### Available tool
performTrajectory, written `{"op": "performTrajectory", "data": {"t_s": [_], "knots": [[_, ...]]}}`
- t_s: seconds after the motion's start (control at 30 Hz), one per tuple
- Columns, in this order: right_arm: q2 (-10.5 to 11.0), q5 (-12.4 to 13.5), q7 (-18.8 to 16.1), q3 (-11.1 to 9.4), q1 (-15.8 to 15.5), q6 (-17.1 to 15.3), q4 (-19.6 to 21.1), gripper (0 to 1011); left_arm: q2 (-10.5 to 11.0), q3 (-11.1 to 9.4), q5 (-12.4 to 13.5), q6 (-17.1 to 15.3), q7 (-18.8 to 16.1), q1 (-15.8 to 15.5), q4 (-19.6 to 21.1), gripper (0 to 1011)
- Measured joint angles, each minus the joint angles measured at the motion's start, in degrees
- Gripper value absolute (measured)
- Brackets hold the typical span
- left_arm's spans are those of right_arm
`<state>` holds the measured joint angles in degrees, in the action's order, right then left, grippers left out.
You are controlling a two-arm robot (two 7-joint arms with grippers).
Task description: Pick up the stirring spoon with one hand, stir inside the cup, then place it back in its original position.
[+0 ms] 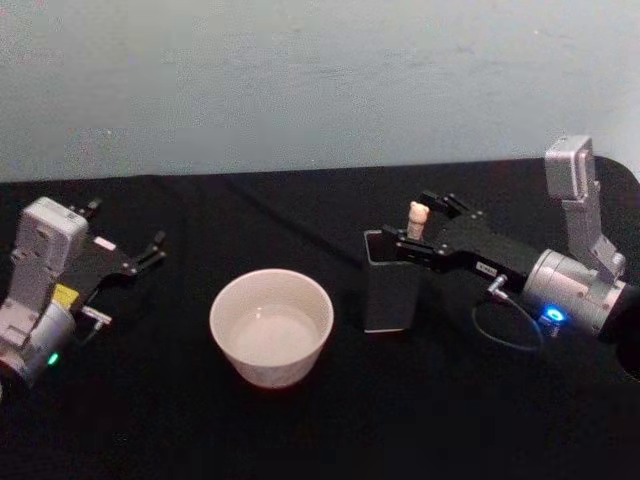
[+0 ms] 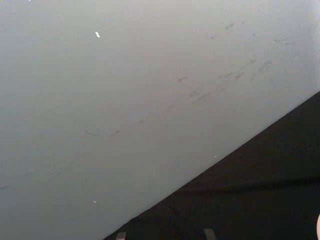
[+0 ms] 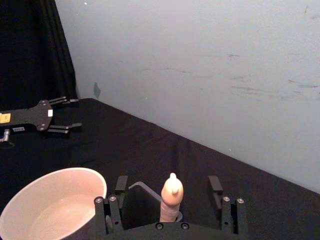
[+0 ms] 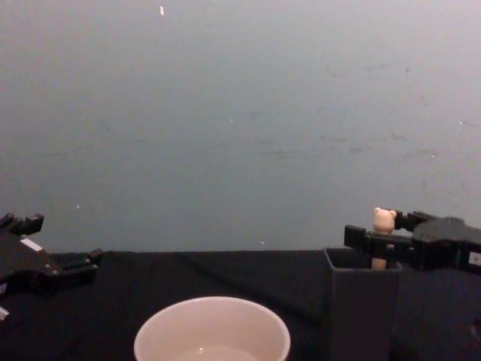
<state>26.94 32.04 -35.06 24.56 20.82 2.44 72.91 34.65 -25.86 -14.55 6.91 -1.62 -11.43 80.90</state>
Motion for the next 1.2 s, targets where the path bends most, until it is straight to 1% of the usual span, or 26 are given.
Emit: {"op": "performTrajectory", "data": {"t_s": [0.3, 0.4, 0.43, 0.47, 0.57, 0.6, 0.63, 0.73, 0.83, 0.9, 0.93, 0.97, 1.0, 1.07, 1.17, 1.2], "knots": [[0.02, 0.03, 0.02, 0.00, -0.03, 0.03, 0.00, 997, 0.00, 0.00, 0.00, 0.00, 0.00, 0.00, 0.00, 1001], [0.03, 0.07, 0.03, -0.01, -0.05, 0.05, 0.00, 952, 0.00, 0.00, 0.00, 0.00, 0.00, 0.00, 0.00, 1001], [0.03, 0.08, 0.03, -0.02, -0.05, 0.06, 0.00, 912, 0.00, 0.00, 0.00, 0.00, 0.00, 0.00, 0.00, 1001], [0.03, 0.09, 0.03, -0.02, -0.06, 0.06, 0.00, 912, 0.00, 0.00, 0.00, 0.00, 0.00, 0.00, 0.00, 1002], [0.04, 0.11, 0.03, -0.04, -0.07, 0.07, 0.01, 816, 0.00, 0.00, 0.00, 0.00, 0.00, 0.00, 0.00, 1001], [0.03, 0.11, 0.04, -0.04, -0.07, 0.07, 0.01, 798, 0.00, 0.00, 0.00, 0.00, 0.00, 0.00, 0.00, 1001], [0.04, 0.12, 0.03, -0.04, -0.08, 0.07, 0.01, 741, 0.00, 0.00, 0.00, 0.00, 0.00, 0.00, 0.00, 1001], [0.03, 0.13, 0.04, -0.06, -0.09, 0.08, 0.02, 684, 0.00, 0.00, 0.00, 0.00, 0.00, 0.00, 0.00, 1001], [0.04, 0.15, 0.04, -0.06, -0.11, 0.08, 0.04, 561, 0.00, 0.00, 0.00, 0.00, 0.00, 0.00, 0.00, 1001], [0.03, 0.16, 0.04, -0.06, -0.11, 0.08, 0.05, 541, 0.00, 0.00, 0.00, 0.00, 0.00, 0.00, 0.00, 1001], [0.04, 0.16, 0.04, -0.06, -0.11, 0.07, 0.06, 482, 0.00, 0.00, 0.00, 0.00, 0.00, 0.00, 0.00, 1001], [0.04, 0.16, 0.04, -0.06, -0.11, 0.07, 0.06, 460, 0.00, 0.00, 0.00, 0.00, 0.00, 0.00, 0.00, 1002], [0.04, 0.17, 0.04, -0.06, -0.11, 0.07, 0.07, 397, 0.00, 0.00, 0.00, 0.00, 0.00, 0.00, 0.00, 1001], [0.04, 0.17, 0.03, -0.06, -0.11, 0.07, 0.07, 358, 0.00, 0.00, 0.00, 0.00, 0.00, 0.00, 0.00, 1001], [0.03, 0.19, 0.04, -0.06, -0.12, 0.07, 0.08, 243, 0.00, 0.00, 0.00, 0.00, 0.00, 0.00, 0.00, 1001], [0.04, 0.19, 0.03, -0.06, -0.12, 0.07, 0.09, 226, 0.00, 0.00, 0.00, 0.00, 0.00, 0.00, 0.00, 1001]]}}
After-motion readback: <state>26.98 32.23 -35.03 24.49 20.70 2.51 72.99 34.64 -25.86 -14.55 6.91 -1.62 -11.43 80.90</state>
